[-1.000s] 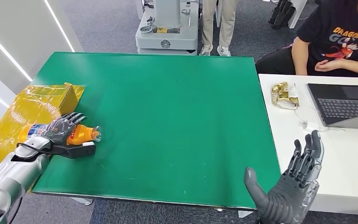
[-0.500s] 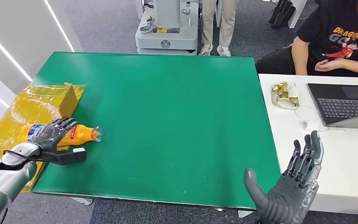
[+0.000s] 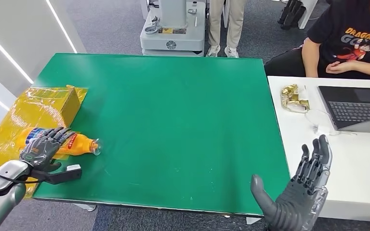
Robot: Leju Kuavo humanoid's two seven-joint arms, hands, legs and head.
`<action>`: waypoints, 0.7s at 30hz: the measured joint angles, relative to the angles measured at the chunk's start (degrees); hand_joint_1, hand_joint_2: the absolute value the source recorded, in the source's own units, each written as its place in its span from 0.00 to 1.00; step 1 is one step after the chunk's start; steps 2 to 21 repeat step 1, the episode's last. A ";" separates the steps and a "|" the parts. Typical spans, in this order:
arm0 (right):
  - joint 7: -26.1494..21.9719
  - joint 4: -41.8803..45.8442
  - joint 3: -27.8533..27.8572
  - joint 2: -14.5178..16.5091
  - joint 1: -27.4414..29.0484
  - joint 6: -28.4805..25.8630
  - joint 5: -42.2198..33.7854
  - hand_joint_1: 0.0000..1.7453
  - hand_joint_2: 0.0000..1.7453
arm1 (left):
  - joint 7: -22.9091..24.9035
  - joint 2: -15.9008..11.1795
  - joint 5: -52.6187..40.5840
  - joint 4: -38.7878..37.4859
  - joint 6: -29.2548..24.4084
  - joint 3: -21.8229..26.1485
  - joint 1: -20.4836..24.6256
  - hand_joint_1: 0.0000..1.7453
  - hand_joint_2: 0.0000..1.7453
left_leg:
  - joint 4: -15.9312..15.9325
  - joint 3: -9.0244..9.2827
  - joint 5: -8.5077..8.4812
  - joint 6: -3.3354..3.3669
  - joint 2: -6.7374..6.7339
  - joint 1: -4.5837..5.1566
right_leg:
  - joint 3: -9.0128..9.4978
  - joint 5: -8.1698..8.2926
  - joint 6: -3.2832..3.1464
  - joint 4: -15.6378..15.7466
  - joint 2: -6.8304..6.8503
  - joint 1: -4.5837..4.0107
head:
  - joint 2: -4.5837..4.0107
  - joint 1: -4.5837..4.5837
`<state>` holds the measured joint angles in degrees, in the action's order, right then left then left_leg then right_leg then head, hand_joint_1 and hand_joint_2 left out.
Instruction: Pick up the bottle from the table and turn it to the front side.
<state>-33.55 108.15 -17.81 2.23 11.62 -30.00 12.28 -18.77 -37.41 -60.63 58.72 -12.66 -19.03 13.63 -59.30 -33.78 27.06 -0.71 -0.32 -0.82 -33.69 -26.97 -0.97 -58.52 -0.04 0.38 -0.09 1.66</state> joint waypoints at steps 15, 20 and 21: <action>-0.03 0.00 0.00 0.00 0.05 -0.10 -0.01 0.00 1.00 | 0.02 -0.11 -0.08 0.56 -0.02 0.31 -0.25 0.00 1.00 | 0.00 0.00 0.00 0.00 0.00 0.00 | 0.00 0.00 0.00 0.00 0.00 0.00 | 0.00 0.01; -0.03 0.00 0.00 0.00 0.05 -0.10 -0.01 0.00 1.00 | 0.02 -0.11 -0.08 0.56 -0.02 0.31 -0.25 0.00 1.00 | 0.00 0.00 0.00 0.00 0.00 0.00 | 0.00 0.00 0.00 0.00 0.00 0.00 | 0.00 0.01; -0.03 0.00 0.00 0.00 0.05 -0.10 -0.01 0.00 1.00 | 0.02 -0.11 -0.08 0.56 -0.02 0.31 -0.25 0.00 1.00 | 0.00 0.00 0.00 0.00 0.00 0.00 | 0.00 0.00 0.00 0.00 0.00 0.00 | 0.00 0.01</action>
